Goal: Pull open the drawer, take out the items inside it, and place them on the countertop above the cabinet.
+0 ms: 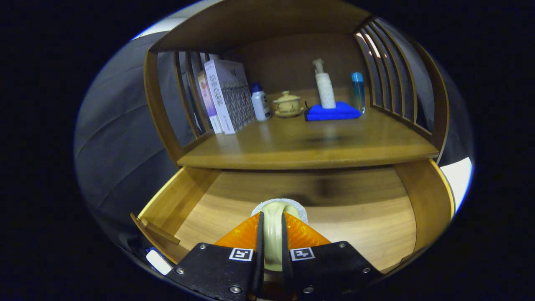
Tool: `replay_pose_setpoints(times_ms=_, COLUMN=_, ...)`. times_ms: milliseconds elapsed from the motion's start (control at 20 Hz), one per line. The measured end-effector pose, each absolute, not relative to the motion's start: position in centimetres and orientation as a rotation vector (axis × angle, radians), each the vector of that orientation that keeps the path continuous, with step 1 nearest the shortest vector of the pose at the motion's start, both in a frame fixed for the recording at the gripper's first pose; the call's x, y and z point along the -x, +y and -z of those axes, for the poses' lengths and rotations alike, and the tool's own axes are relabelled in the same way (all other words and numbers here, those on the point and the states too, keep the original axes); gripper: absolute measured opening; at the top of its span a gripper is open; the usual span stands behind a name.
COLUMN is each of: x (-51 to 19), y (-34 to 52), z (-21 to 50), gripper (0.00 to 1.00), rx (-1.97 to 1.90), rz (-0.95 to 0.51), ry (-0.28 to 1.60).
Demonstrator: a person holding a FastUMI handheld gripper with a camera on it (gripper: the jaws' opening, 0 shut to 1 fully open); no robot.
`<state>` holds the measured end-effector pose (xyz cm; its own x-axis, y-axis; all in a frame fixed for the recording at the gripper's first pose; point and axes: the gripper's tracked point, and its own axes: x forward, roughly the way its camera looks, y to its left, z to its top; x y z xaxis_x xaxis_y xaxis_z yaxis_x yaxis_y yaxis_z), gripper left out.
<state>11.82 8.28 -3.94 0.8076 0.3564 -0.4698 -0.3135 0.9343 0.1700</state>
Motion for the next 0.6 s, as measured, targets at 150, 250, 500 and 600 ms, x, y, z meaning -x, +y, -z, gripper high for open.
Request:
replay_pose_setpoints(times_ms=150, x=-12.0, y=8.3, z=0.6, gripper=0.18, rx=-0.087, rz=-0.366, ry=0.441)
replay_pose_setpoints(times_ms=250, x=-12.3, y=8.2, z=-1.8, gripper=0.18, rx=-0.094, rz=-0.367, ry=0.396)
replay_pose_setpoints(times_ms=500, x=-14.5, y=8.1, z=-6.2, gripper=0.18, rx=-0.113, rz=-0.342, ry=0.323)
replay_pose_setpoints(times_ms=600, x=-16.0, y=8.3, z=-7.3, gripper=0.18, rx=-0.134, rz=-0.327, ry=0.313)
